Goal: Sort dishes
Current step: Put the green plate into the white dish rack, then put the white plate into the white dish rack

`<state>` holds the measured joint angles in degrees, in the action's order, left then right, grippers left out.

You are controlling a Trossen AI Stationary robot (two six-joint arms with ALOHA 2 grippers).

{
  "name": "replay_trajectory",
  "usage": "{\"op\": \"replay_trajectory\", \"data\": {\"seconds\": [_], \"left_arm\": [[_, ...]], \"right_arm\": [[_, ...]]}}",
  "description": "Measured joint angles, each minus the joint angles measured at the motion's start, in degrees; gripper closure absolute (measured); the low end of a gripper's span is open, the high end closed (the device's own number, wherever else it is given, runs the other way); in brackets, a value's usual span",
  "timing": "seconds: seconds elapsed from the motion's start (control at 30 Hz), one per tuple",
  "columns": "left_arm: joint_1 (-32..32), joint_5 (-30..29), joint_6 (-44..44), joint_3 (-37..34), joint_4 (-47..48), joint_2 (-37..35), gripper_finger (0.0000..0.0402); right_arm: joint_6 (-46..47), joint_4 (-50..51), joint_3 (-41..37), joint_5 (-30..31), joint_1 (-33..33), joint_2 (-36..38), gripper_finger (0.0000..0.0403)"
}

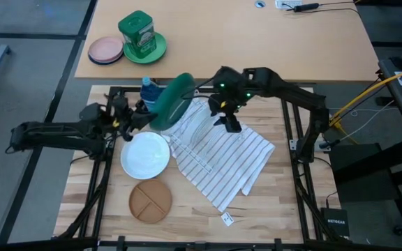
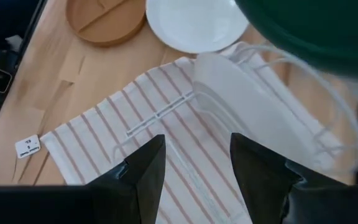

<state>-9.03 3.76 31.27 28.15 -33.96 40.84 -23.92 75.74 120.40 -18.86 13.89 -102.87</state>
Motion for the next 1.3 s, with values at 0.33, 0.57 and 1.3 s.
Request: {"op": "replay_trajectory", "data": {"seconds": [0.33, 0.57, 1.3], "left_arm": [[-7.75, 1.60, 8.11, 0.02, 0.27, 10.38, 0.0401], [-11.18, 1.65, 11.04, 0.02, 0.24, 18.93, 0.0401], [-12.18, 0.54, 4.08, 0.00, -6.84, 26.99, 0.0299]], "right_arm": [[-0.63, -8.17, -14.39, -4.77, 3.94, 0.00, 0.0220], [-0.81, -10.48, -15.78, -4.81, 3.76, 0.00, 0.0220], [4.94, -12.89, -15.44, -4.83, 3.76, 0.27, 0.0220]]}}
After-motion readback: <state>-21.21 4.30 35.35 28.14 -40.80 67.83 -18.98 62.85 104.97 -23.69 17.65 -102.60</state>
